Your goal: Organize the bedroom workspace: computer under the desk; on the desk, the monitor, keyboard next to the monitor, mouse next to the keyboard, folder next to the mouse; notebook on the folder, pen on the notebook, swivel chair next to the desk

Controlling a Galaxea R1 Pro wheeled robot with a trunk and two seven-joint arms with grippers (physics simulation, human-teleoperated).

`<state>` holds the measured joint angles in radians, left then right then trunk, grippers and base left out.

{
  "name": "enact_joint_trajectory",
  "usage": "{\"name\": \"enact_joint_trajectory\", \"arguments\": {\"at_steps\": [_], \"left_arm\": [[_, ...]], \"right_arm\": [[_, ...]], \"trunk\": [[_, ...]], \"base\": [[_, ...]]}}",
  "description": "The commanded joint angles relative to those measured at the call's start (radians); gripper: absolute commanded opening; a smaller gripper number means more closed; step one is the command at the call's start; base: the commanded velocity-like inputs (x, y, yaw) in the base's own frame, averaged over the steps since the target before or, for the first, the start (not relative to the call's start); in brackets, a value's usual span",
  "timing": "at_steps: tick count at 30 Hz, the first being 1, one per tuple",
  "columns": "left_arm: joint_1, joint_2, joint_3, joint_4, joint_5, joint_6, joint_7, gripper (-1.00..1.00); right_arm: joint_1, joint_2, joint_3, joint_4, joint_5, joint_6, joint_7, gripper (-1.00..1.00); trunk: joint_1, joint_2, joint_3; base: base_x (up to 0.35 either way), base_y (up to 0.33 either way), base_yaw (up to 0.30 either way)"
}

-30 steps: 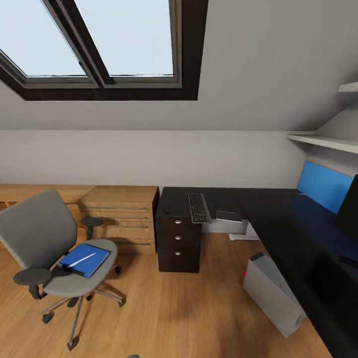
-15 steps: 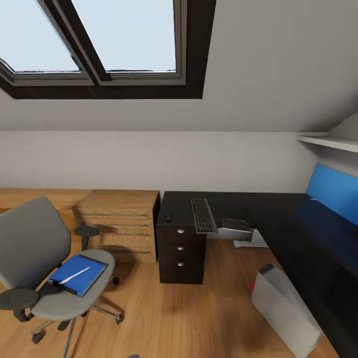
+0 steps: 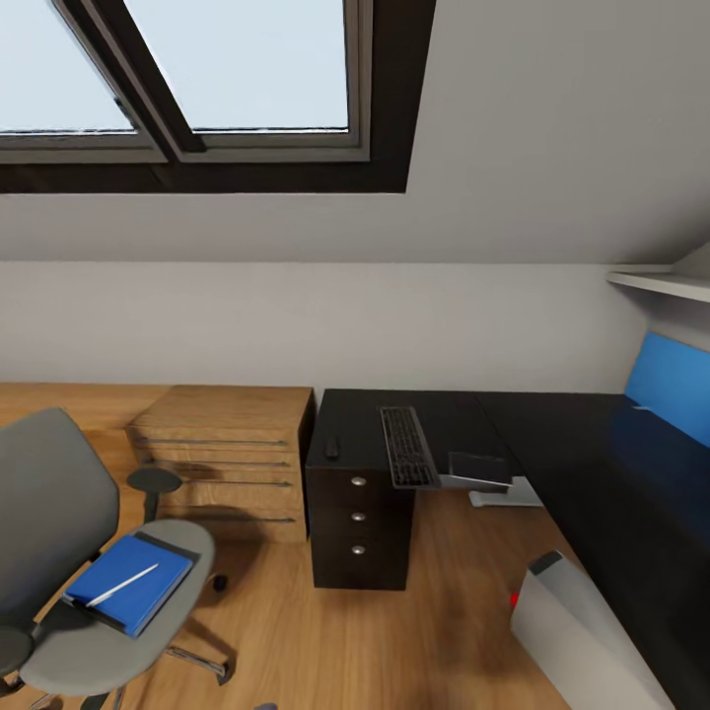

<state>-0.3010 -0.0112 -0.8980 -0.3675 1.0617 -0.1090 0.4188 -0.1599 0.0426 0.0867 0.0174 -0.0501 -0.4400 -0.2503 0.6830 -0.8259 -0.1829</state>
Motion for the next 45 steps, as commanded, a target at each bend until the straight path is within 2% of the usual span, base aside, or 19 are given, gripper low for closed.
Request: {"name": "enact_joint_trajectory", "arguments": {"at_steps": [1,45], "left_arm": [[-0.001,0.000,-0.008,-0.001,0.011,-0.006,0.005,1.00],[-0.001,-0.001,-0.010,-0.001,0.008,-0.006,0.005,1.00]], "right_arm": [[-0.001,0.000,0.008,0.002,-0.005,-0.003,-0.004,1.00],[-0.001,0.000,0.008,0.002,-0.005,-0.003,-0.004,1.00]], "trunk": [[0.001,-0.001,-0.001],[0.001,-0.001,-0.001]], "base": [[0.327,0.000,0.000],[0.327,-0.010,0.000]]}}
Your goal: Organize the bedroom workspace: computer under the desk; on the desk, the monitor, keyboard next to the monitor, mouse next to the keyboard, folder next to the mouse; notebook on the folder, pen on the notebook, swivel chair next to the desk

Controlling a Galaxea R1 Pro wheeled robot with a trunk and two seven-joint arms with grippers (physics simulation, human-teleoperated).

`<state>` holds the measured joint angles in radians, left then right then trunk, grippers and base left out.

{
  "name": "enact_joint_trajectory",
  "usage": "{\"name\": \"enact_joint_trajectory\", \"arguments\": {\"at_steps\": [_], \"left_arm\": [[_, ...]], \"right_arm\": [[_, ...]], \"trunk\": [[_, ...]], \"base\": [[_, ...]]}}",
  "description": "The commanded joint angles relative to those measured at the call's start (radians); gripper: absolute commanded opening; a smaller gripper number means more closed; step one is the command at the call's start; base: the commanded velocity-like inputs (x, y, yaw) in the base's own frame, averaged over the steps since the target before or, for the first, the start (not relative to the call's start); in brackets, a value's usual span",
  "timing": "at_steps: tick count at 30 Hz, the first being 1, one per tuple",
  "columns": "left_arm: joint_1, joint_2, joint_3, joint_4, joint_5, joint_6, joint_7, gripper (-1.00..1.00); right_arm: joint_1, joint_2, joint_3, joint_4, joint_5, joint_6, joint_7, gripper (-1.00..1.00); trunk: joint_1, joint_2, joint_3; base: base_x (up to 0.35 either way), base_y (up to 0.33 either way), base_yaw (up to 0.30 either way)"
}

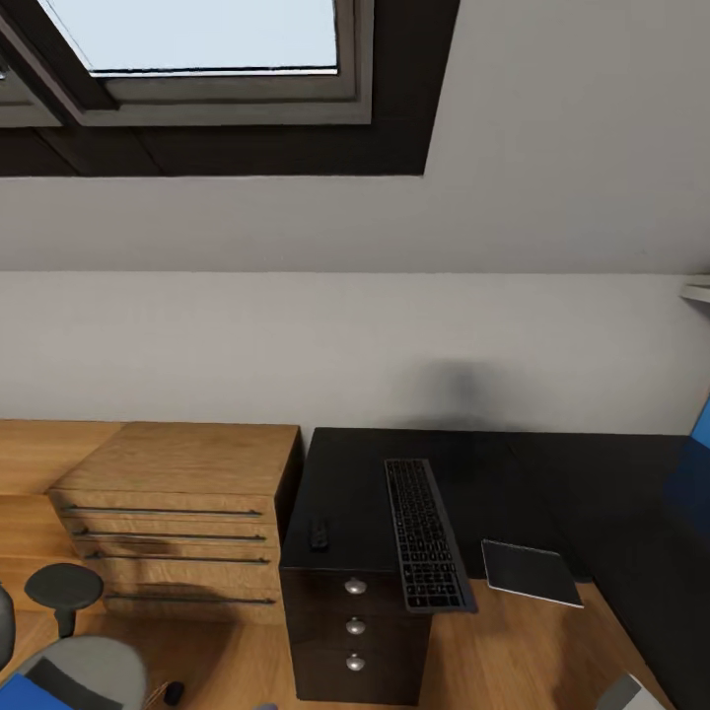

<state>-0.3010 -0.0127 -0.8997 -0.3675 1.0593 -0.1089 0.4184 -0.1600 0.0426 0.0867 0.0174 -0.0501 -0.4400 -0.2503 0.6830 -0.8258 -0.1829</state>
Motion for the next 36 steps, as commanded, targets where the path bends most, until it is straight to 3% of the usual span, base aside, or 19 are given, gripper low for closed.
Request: {"name": "enact_joint_trajectory", "arguments": {"at_steps": [1,9,31,36], "left_arm": [[-0.001,0.000,-0.008,-0.001,0.010,-0.006,0.005,1.00],[-0.001,0.001,-0.008,-0.001,0.010,-0.006,0.005,1.00],[-0.001,0.002,-0.003,-0.019,0.008,-0.007,0.007,1.00],[-0.001,0.002,-0.004,-0.029,0.008,-0.008,0.009,1.00]], "right_arm": [[-0.001,0.000,0.008,0.002,-0.005,-0.003,-0.004,1.00],[-0.001,0.000,0.008,0.002,-0.005,-0.003,-0.004,1.00],[-0.001,0.000,0.007,-0.001,-0.008,-0.009,-0.004,1.00],[-0.001,0.000,0.006,-0.040,-0.007,-0.009,-0.007,1.00]], "trunk": [[0.001,-0.001,-0.001],[0.001,-0.001,-0.001],[0.001,-0.001,-0.001],[0.020,-0.036,-0.017]], "base": [[0.327,-0.004,0.000],[0.211,-0.001,0.000],[0.012,0.000,0.000],[0.000,0.000,0.000]]}}
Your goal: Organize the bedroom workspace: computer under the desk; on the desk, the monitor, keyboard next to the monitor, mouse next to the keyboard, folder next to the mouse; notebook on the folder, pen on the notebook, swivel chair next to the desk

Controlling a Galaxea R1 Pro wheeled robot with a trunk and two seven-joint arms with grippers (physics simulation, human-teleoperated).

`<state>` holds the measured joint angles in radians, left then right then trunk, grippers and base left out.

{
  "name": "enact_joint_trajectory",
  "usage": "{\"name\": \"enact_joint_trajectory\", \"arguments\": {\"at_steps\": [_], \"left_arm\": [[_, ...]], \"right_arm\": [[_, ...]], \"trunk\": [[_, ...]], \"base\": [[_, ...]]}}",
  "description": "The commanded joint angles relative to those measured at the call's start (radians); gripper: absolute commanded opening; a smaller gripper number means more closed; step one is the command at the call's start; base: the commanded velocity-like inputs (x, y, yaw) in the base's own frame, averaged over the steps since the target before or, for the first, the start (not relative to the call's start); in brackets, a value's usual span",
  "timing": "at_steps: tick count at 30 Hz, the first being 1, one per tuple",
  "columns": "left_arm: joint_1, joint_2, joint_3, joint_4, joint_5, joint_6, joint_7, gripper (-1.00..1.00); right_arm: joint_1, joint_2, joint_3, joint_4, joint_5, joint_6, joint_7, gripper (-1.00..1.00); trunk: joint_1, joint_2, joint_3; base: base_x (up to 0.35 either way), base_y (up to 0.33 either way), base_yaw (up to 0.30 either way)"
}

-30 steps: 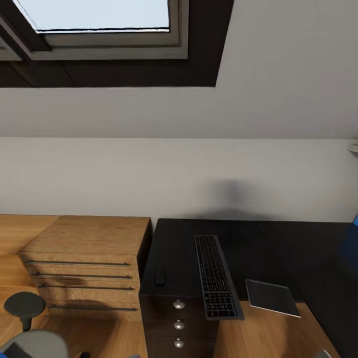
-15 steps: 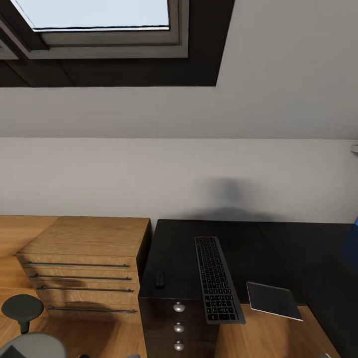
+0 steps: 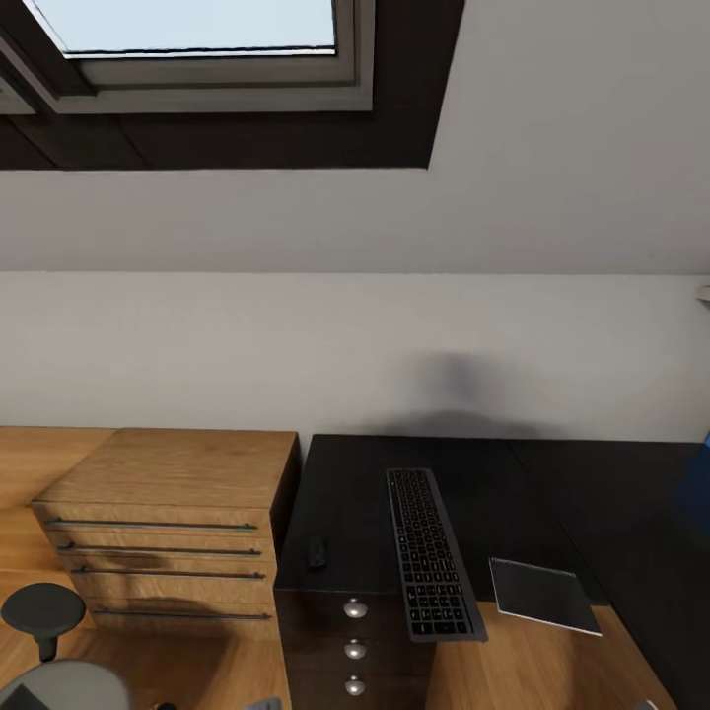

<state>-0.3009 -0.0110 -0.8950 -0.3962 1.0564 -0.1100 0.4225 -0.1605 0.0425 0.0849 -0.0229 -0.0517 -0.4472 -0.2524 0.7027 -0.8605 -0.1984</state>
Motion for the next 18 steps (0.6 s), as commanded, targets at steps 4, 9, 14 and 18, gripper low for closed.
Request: {"name": "enact_joint_trajectory", "arguments": {"at_steps": [4,9,14,18], "left_arm": [[-0.001,0.001,-0.009,-0.007,0.010,-0.022,0.006,1.00],[-0.001,0.011,-0.009,-0.066,0.010,-0.058,0.008,1.00],[-0.001,0.078,-0.013,-0.184,0.012,-0.066,0.061,1.00],[0.079,0.172,-0.027,-0.471,0.012,-0.061,0.153,1.00]], "right_arm": [[-0.001,-0.002,0.006,-0.126,-0.008,0.003,-0.010,1.00],[-0.006,0.001,0.003,-0.340,-0.011,0.052,-0.051,1.00],[-0.063,0.001,0.002,-0.401,-0.143,0.112,-0.077,1.00],[-0.068,-0.002,0.002,-0.358,-0.185,0.055,-0.060,1.00]], "trunk": [[0.016,-0.029,-0.014],[0.035,-0.064,-0.030],[0.054,-0.099,-0.045],[0.069,-0.127,-0.058]], "base": [[0.000,0.000,0.000],[0.000,0.000,0.000],[0.000,0.000,0.000],[0.000,0.000,0.000]]}}
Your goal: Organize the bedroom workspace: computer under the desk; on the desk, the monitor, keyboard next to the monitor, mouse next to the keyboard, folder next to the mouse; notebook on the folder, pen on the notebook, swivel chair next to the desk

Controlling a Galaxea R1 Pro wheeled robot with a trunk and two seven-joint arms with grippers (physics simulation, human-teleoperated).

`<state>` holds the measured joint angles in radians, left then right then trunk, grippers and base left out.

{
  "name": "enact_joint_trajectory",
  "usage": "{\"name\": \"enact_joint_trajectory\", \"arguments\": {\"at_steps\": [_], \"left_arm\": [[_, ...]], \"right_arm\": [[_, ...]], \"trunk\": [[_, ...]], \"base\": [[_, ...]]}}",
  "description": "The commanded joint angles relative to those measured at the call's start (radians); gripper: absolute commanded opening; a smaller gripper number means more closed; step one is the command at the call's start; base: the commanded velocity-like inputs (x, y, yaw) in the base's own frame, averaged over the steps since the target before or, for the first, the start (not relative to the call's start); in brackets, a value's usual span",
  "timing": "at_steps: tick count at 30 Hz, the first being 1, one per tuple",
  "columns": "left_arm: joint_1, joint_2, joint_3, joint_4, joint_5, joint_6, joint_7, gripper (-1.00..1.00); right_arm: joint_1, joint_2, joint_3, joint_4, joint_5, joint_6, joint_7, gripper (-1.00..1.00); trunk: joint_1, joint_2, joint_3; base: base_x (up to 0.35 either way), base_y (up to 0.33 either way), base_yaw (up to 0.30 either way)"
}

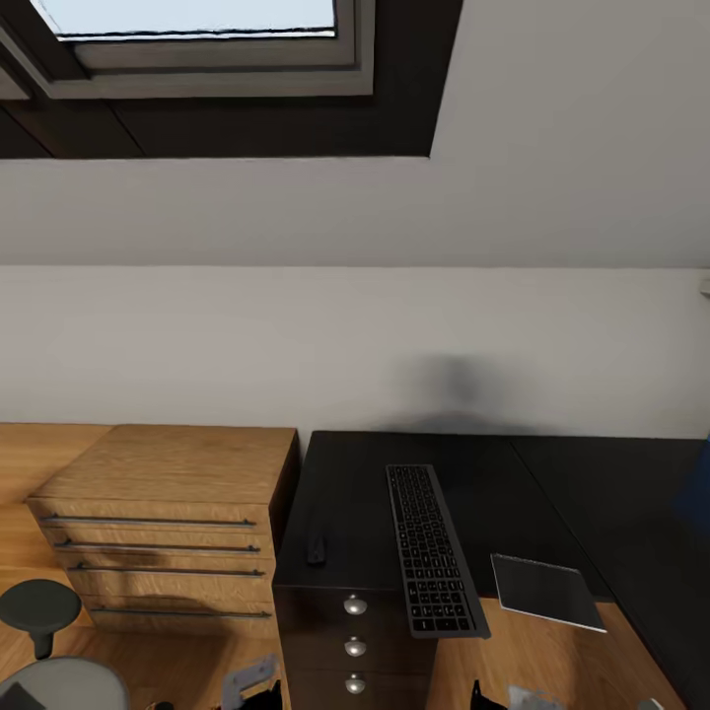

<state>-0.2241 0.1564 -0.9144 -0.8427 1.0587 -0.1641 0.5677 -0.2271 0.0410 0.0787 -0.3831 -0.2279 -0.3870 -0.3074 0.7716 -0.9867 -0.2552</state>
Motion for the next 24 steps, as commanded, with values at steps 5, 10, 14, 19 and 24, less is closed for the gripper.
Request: {"name": "enact_joint_trajectory", "arguments": {"at_steps": [5,10,14,19,24], "left_arm": [[0.066,0.092,-0.201,-0.252,0.009,-0.011,0.254,1.00],[0.068,0.095,-0.209,-0.257,0.012,-0.012,0.266,1.00],[0.068,0.095,-0.209,-0.257,0.013,-0.012,0.266,1.00],[0.068,0.094,-0.209,-0.256,0.013,-0.012,0.267,1.00],[0.068,0.094,-0.209,-0.256,0.014,-0.012,0.268,1.00]], "right_arm": [[-0.001,-0.001,0.008,0.048,-0.018,-0.015,0.113,1.00],[-0.001,-0.004,0.005,0.071,-0.025,-0.015,0.118,1.00],[-0.001,-0.004,0.006,0.072,-0.025,-0.015,0.119,1.00],[-0.001,-0.004,0.007,0.073,-0.025,-0.016,0.119,1.00],[-0.001,-0.004,0.007,0.072,-0.025,-0.018,0.120,1.00]], "trunk": [[0.019,-0.036,-0.017],[0.039,-0.071,-0.033],[0.054,-0.099,-0.045],[0.073,-0.134,-0.061],[0.092,-0.169,-0.076]], "base": [[0.000,0.000,0.000],[0.000,0.000,0.000],[0.000,0.000,0.000],[0.000,0.000,0.000],[0.000,0.000,0.000]]}}
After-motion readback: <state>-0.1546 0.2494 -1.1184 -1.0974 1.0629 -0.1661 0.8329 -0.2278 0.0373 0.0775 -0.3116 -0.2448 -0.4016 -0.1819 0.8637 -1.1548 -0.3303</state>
